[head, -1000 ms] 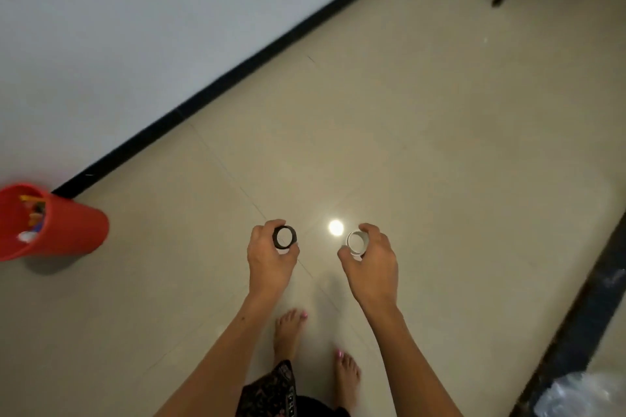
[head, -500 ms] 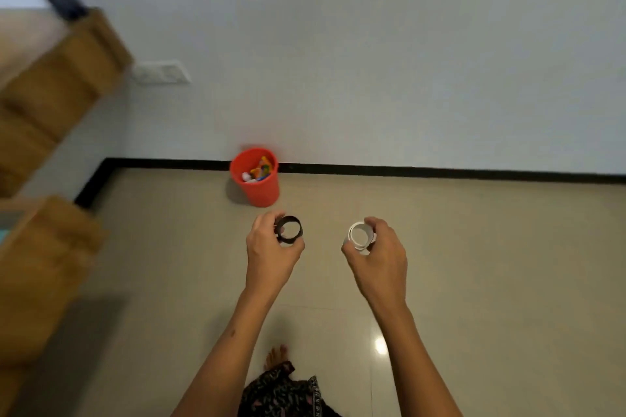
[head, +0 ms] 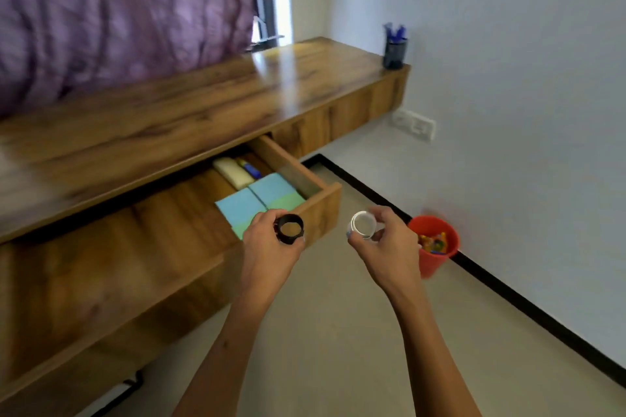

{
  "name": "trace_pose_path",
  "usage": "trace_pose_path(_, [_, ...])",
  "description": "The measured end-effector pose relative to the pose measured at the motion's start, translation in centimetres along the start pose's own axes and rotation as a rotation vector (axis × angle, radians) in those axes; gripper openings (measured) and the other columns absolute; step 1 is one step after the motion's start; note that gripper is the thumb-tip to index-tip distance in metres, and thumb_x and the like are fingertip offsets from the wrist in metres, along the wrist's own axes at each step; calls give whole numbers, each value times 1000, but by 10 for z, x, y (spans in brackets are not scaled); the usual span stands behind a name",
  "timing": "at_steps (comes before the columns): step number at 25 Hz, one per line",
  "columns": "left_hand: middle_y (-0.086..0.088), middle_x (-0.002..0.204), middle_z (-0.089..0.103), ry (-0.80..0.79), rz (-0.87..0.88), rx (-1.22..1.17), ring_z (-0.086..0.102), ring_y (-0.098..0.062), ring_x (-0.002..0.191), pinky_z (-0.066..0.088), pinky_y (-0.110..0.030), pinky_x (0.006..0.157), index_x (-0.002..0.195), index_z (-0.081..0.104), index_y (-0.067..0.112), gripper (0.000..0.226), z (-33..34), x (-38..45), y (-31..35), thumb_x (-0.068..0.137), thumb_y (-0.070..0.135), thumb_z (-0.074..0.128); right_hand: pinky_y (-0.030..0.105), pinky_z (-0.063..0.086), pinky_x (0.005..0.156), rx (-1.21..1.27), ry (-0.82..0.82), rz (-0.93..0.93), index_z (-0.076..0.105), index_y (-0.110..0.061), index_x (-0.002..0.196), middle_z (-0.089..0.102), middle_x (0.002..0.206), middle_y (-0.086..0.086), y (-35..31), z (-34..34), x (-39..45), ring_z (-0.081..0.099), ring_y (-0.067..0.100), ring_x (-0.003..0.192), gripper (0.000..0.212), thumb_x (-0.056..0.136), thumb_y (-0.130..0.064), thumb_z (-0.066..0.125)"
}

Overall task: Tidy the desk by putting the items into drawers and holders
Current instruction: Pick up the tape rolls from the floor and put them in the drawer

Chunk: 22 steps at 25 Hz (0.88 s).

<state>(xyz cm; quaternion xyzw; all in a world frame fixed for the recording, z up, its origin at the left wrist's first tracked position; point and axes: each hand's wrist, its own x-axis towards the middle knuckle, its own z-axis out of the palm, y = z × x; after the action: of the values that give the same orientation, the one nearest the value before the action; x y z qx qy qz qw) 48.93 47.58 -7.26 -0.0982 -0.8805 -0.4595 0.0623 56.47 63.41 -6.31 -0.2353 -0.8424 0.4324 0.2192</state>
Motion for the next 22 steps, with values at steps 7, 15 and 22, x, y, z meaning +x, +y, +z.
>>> trace_pose_path(7, [1,107,62,129,-168,113,60,-14,99,48,-21,81,109,63,15,44,-63,58,-73,68,15,80,24,47,67,-14,-280,-171,60,-23,106,63,98,-8,-65,123,46,61,12,82,39,71,-29,75])
trace_pose_path(15, [0,112,62,32,-474,240,58,-14,103,53,-25,88,111,60,22,45,-56,87,-142,70,21,80,26,49,73,-243,-745,-330,59,-20,109,65,108,1,-67,226,99,60,18,92,42,72,-27,78])
trace_pose_path(22, [-5,110,64,-61,-694,366,61,-18,103,52,-26,86,111,59,14,35,-42,104,-158,79,13,71,24,51,74,-463,-1053,-525,58,-21,107,63,108,2,-55,276,117,60,18,95,41,71,-24,79])
